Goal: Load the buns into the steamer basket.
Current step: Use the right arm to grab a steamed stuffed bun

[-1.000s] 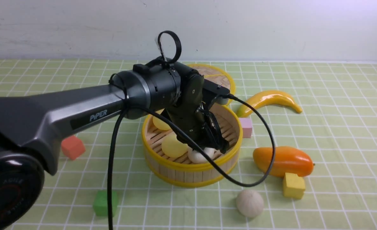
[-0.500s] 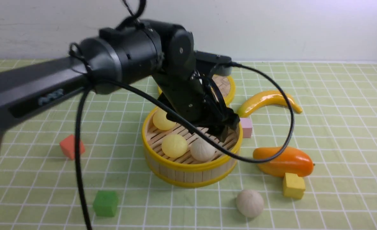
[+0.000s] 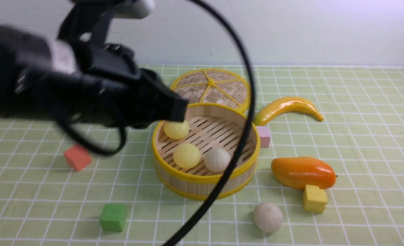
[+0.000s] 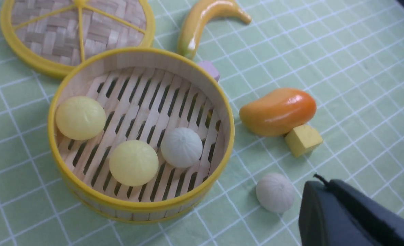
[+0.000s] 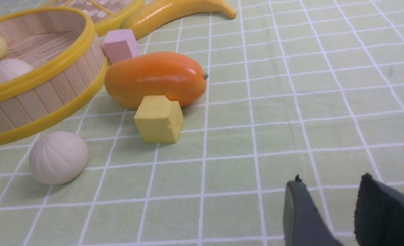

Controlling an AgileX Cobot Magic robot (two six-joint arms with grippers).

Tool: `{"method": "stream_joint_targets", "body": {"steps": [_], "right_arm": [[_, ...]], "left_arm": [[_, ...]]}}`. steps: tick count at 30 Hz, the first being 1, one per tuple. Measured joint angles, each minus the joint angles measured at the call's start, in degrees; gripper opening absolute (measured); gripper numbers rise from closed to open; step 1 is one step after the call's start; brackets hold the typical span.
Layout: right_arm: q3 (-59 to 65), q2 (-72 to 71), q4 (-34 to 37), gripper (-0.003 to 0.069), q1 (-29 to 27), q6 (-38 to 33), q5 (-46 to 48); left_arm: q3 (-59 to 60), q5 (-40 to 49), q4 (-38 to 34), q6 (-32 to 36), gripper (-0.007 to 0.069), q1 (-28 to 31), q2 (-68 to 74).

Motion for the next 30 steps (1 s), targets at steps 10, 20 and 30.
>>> {"method": "stream_joint_targets", "body": {"steps": [10,20,30], "right_arm": [[0.7,0.0,8.1,0.0241,0.0,7.7,-7.4],[-10.3,6.0,21.0,0.0153,1.3,10.1,-1.5],[-41.6,47.0,19.8,-0.0002,2.2,-13.9,34.2]], "left_arm": [[35.5,-12.7,-2.0,0.0,-0.0013,0.0,-35.3],[45.6,-20.5,-4.5,0.0,-0.0013,0.0,-44.5],[45.6,-21.6,-4.6,0.0,-0.0013,0.0,-44.5]]}}
